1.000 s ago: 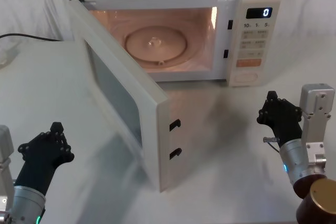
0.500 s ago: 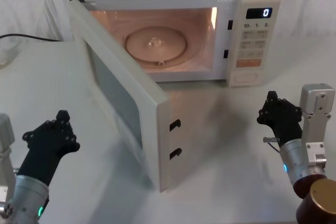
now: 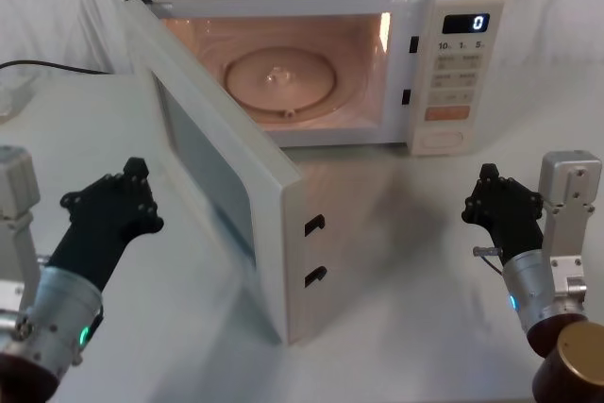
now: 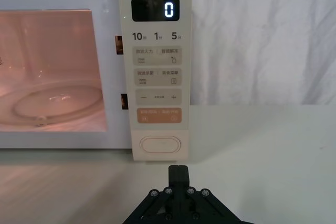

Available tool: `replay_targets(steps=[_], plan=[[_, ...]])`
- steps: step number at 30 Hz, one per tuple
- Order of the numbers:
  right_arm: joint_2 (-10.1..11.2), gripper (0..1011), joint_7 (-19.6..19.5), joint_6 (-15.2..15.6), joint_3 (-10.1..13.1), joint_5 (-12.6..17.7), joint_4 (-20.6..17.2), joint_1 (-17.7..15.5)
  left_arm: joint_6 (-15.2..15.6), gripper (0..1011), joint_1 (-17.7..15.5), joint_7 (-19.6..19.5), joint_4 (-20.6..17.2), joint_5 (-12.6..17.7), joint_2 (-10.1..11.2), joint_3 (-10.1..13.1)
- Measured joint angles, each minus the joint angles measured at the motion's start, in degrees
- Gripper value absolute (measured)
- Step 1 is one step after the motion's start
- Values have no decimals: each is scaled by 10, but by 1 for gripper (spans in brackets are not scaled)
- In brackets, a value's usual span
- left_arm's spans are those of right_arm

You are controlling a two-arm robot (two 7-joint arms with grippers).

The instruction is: Press the button to open the microwave door with one hand; close the microwave door with the other hand.

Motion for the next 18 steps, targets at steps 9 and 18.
replay_targets(steps=[9, 18], plan=[[0, 0, 0, 0, 0, 0, 0, 0, 31, 0, -46, -19, 11, -12, 6, 9], [0, 0, 0, 0, 0, 0, 0, 0, 41, 0, -86, -25, 32, -14, 9, 26]])
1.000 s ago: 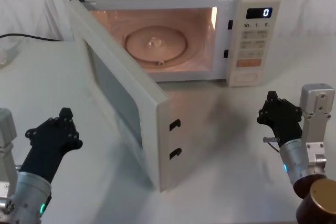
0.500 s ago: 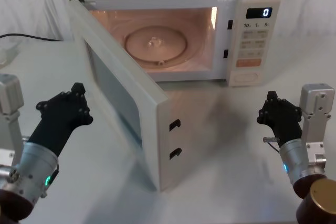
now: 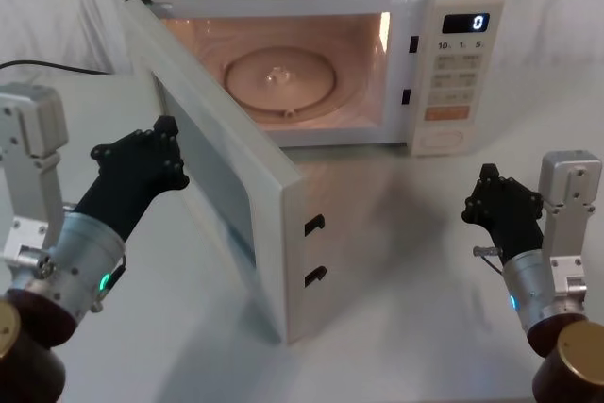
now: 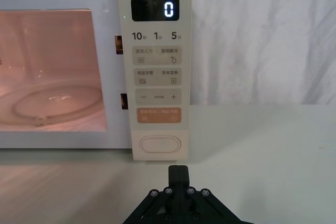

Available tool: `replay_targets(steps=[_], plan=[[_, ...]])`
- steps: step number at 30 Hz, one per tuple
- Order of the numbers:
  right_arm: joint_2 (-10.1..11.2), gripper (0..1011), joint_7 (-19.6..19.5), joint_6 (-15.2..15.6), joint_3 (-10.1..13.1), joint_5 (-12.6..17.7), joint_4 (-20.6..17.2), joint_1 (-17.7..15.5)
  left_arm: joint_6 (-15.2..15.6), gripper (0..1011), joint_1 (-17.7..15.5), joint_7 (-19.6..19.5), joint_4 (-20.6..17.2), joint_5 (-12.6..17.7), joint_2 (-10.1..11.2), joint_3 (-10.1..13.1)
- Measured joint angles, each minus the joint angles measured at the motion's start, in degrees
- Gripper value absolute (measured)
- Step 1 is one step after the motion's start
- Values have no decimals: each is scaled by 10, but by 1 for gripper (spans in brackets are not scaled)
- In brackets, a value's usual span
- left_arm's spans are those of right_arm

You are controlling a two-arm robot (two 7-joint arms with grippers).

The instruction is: Press the button to open the microwave door with one hand; close the microwave door with the other hand.

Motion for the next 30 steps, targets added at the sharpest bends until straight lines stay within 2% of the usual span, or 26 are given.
replay_targets(steps=[13, 21, 30], plan=[[0, 0, 0, 0, 0, 0, 0, 0, 7, 0, -54, -5, 34, 3, -7, 34], [0, 0, 0, 0, 0, 0, 0, 0, 35, 0, -97, -11, 65, -20, -22, 51], [0, 0, 0, 0, 0, 0, 0, 0, 5, 0, -147, -7, 130, -3, -35, 79]])
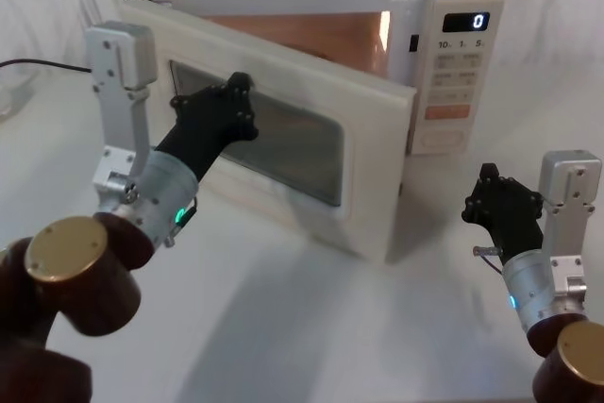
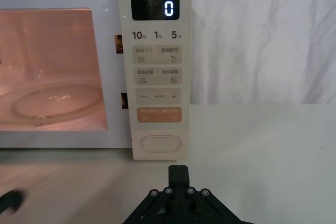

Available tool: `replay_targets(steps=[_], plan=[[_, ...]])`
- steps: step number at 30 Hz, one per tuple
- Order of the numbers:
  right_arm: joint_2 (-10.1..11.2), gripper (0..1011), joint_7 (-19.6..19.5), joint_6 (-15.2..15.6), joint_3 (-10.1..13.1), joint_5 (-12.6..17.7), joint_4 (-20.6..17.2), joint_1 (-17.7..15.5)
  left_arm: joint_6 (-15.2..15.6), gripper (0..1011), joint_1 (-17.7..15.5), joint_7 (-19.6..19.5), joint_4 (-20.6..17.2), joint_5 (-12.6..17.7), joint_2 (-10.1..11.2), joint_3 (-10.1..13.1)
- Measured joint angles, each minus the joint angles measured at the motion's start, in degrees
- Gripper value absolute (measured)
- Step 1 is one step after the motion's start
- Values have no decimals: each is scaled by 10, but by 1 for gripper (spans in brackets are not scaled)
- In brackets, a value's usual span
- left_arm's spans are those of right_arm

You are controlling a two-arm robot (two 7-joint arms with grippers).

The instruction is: Press the button to open the microwave door with one hand; close the microwave door with the other hand.

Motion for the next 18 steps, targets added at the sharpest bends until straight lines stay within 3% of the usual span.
replay_targets(steps=[18], plan=[[0, 0, 0, 0, 0, 0, 0, 0, -10, 0, -66, 0, 83, 4, -37, 24]])
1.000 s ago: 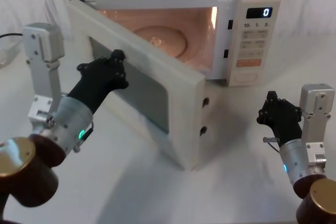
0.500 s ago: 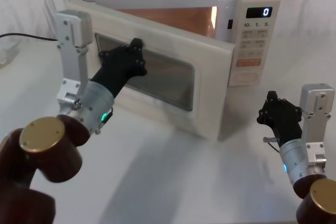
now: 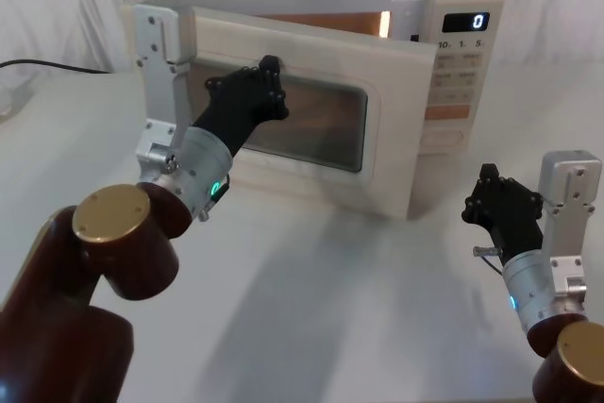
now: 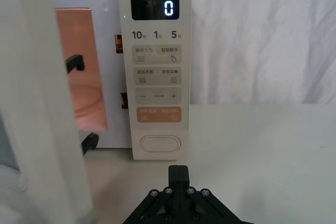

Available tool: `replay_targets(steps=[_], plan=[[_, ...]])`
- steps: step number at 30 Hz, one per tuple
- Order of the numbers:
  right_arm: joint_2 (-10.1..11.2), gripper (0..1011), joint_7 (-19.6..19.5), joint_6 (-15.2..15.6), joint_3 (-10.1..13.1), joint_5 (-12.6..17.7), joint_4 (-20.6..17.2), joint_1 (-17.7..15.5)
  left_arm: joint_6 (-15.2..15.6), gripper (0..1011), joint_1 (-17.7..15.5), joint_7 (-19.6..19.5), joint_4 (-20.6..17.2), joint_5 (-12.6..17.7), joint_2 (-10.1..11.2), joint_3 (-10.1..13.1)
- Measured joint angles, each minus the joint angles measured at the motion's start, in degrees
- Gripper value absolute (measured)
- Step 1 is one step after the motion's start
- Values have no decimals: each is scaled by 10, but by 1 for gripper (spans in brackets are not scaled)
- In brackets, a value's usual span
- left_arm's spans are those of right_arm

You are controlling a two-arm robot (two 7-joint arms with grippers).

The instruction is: Press the button to open the microwave door with one hand; close the microwave door with the other hand.

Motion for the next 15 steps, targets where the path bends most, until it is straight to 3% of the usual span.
replay_targets(steps=[15], plan=[[0, 0, 0, 0, 0, 0, 0, 0, -4, 0, -37, 2, 57, 14, -18, 14]])
